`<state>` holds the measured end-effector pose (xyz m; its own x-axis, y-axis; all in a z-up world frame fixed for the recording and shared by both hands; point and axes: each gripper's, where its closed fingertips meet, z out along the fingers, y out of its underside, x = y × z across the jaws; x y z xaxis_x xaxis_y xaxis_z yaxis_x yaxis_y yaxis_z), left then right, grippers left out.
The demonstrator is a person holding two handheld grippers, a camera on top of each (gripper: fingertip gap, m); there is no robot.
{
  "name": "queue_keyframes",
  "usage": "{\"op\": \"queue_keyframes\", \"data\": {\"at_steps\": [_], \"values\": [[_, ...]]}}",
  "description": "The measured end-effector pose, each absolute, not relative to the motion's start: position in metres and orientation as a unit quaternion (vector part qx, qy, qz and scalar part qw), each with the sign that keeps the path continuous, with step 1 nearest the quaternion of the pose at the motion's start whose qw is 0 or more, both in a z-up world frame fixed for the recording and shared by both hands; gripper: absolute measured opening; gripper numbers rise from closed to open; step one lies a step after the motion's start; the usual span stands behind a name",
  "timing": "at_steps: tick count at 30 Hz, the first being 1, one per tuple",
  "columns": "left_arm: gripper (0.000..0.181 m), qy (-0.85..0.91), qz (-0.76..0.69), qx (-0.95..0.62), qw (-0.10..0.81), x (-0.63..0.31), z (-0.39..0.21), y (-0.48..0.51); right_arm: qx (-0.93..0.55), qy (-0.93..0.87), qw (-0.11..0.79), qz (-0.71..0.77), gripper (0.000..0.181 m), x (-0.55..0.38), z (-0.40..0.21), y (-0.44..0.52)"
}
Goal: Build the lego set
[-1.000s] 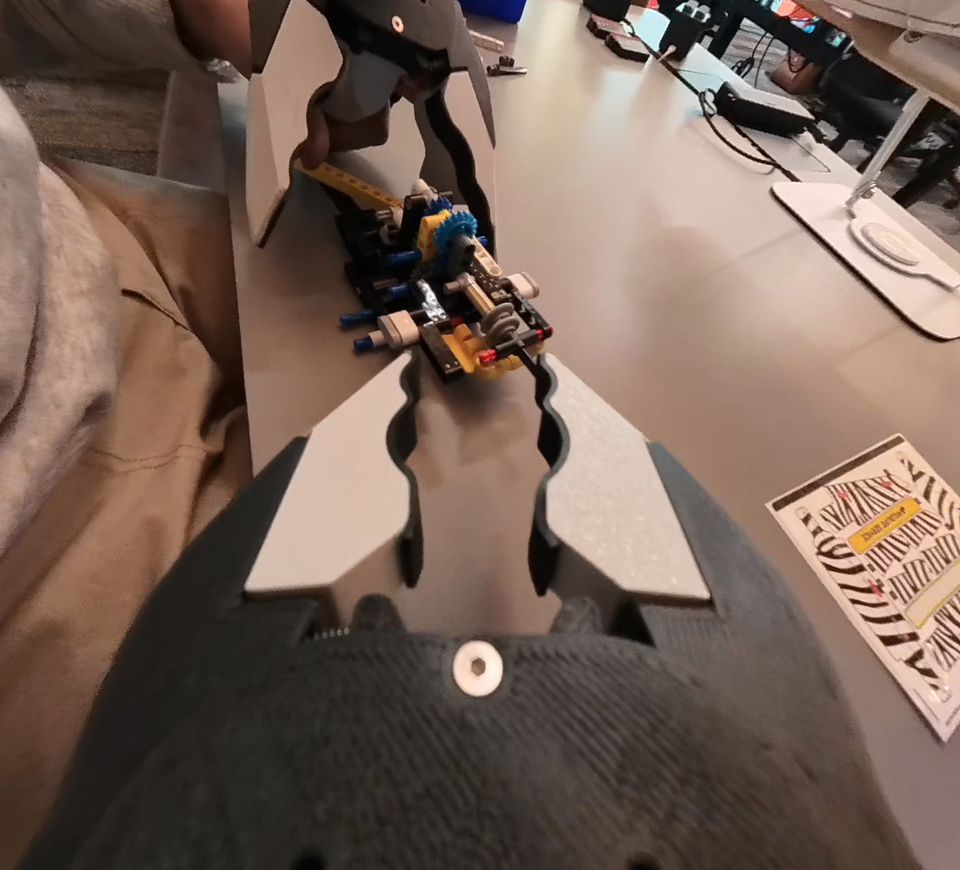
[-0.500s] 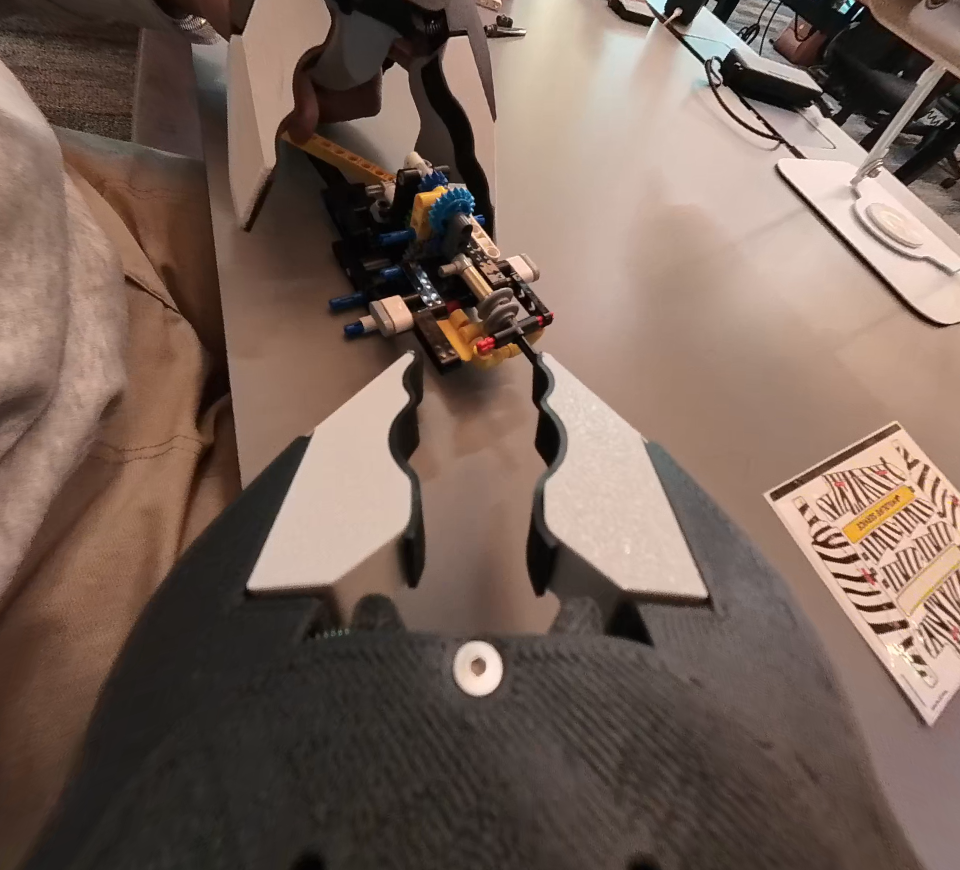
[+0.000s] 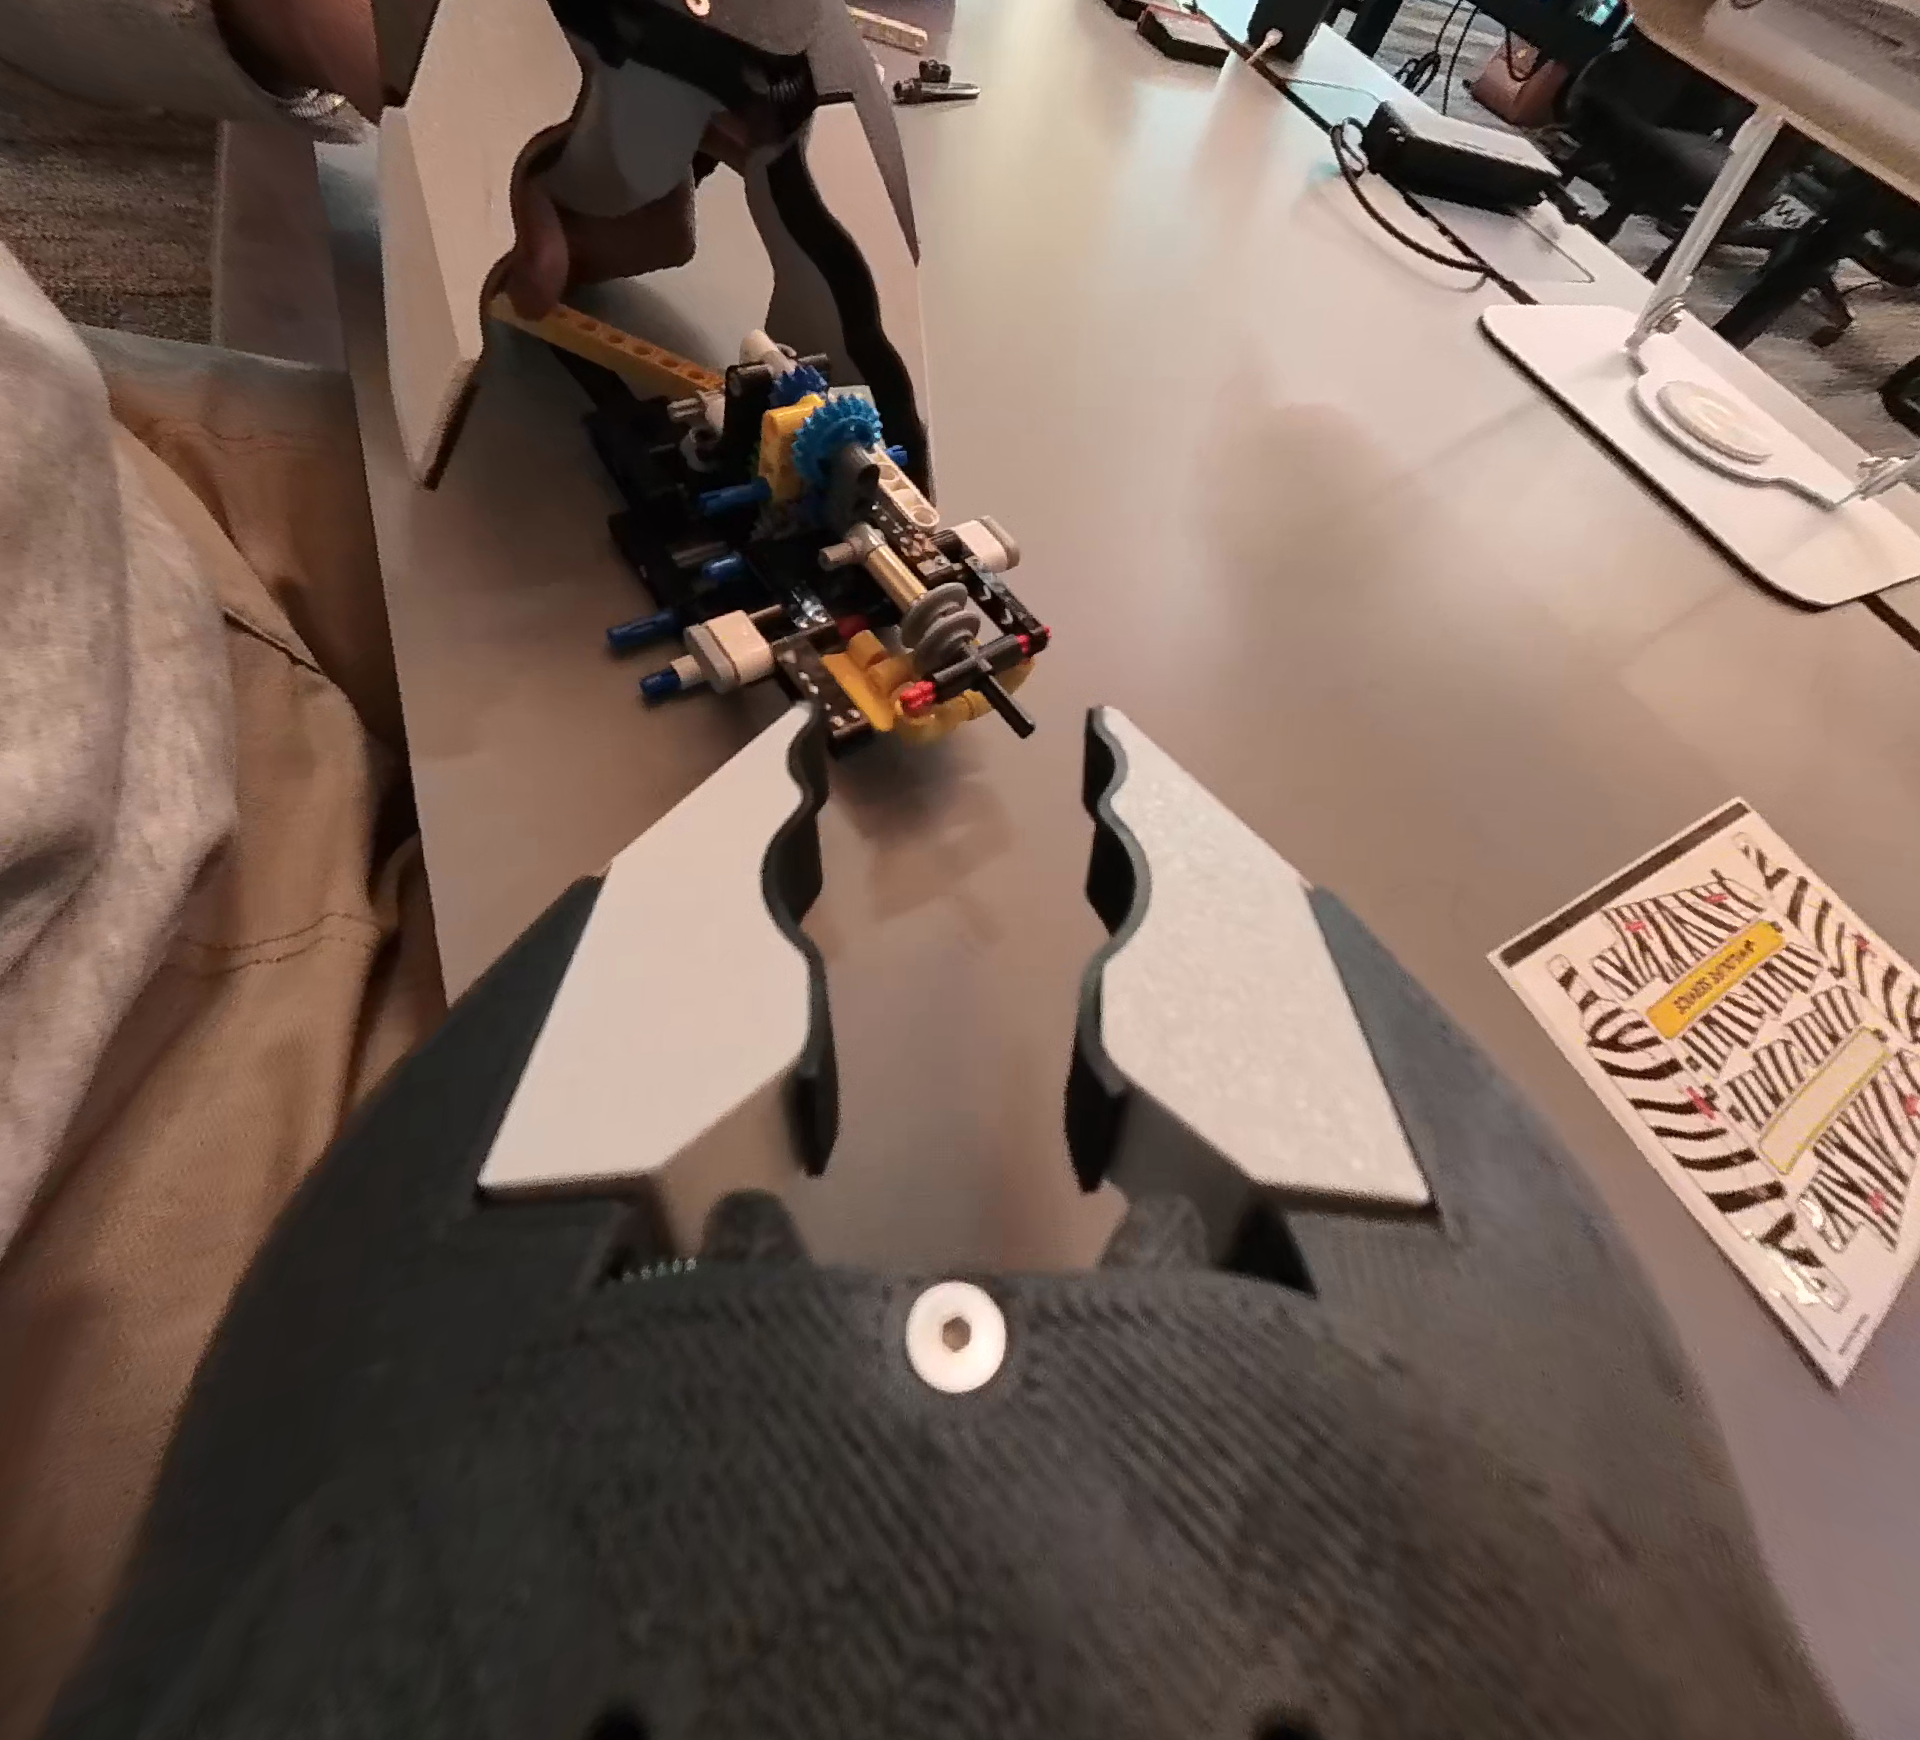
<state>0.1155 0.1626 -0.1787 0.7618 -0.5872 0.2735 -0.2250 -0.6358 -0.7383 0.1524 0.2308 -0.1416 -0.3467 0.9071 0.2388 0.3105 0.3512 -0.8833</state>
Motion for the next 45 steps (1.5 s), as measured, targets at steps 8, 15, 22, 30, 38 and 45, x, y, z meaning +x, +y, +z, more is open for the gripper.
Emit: {"op": "queue_keyframes", "data": {"at_steps": [8,15,22,30,38,45], "values": [[0.131,0.231,-0.258,-0.866,0.361,0.115,-0.177,0.163,-0.428,-0.713,0.394,0.392,0.05,0.152,-0.138,0.235],[0.131,0.23,-0.262,-0.864,0.364,0.115,-0.175,0.164,-0.43,-0.71,0.396,0.393,0.051,0.152,-0.137,0.236],[0.131,0.232,-0.252,-0.858,0.384,0.114,-0.169,0.166,-0.441,-0.7,0.403,0.393,0.062,0.151,-0.135,0.241],[0.134,0.215,-0.281,-0.847,0.397,0.115,-0.161,0.168,-0.443,-0.688,0.403,0.409,0.066,0.153,-0.13,0.243],[0.137,0.226,-0.269,-0.849,0.395,0.13,-0.16,0.178,-0.413,-0.732,0.337,0.425,0.068,0.16,-0.141,0.236],[0.127,0.238,-0.263,-0.855,0.378,0.136,-0.163,0.19,-0.344,-0.793,0.297,0.406,0.071,0.16,-0.156,0.24]]}}
